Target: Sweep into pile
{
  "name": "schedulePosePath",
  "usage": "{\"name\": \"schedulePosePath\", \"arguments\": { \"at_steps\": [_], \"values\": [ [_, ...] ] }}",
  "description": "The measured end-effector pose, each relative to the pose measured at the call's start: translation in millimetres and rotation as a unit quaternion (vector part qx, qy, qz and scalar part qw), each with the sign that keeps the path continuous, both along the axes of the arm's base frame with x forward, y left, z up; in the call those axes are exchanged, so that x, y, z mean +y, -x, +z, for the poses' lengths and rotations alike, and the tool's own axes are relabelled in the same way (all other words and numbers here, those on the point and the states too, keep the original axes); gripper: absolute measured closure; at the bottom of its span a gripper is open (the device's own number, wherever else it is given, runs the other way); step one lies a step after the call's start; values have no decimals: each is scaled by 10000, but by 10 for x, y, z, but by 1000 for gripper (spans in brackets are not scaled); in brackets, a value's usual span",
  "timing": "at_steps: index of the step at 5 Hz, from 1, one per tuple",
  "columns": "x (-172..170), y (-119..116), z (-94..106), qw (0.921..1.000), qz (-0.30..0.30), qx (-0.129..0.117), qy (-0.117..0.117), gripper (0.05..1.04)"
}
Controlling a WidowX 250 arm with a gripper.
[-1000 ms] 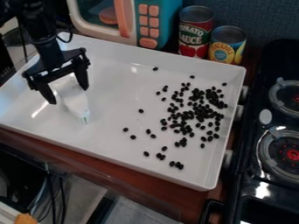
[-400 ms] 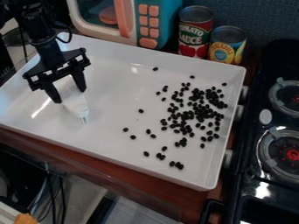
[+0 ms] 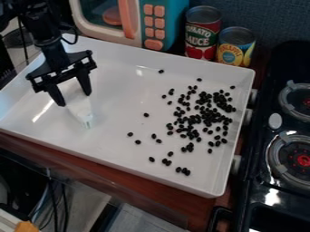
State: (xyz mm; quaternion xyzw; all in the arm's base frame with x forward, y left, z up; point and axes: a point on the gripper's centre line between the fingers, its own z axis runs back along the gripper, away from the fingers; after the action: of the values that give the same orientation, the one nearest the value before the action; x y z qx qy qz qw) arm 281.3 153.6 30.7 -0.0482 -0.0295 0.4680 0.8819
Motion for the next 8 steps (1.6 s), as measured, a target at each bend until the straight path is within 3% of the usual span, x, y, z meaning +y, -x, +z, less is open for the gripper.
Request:
{"name": "schedulePosePath", "arguments": {
  "at_steps": [3,4,5,6,7,8],
  "values": [
    [-263,138,-32,9987,-322,278,289,399],
    [-393,222,-29,9982,-152,250,526,399],
    [-549,324,-19,9970,-87,15,774,399],
    [-611,334,-24,9948,56,254,980,399],
    [-731,325,-50,9926,173,606,1034,399],
    [-898,330,-51,9946,261,632,780,399]
  ]
}}
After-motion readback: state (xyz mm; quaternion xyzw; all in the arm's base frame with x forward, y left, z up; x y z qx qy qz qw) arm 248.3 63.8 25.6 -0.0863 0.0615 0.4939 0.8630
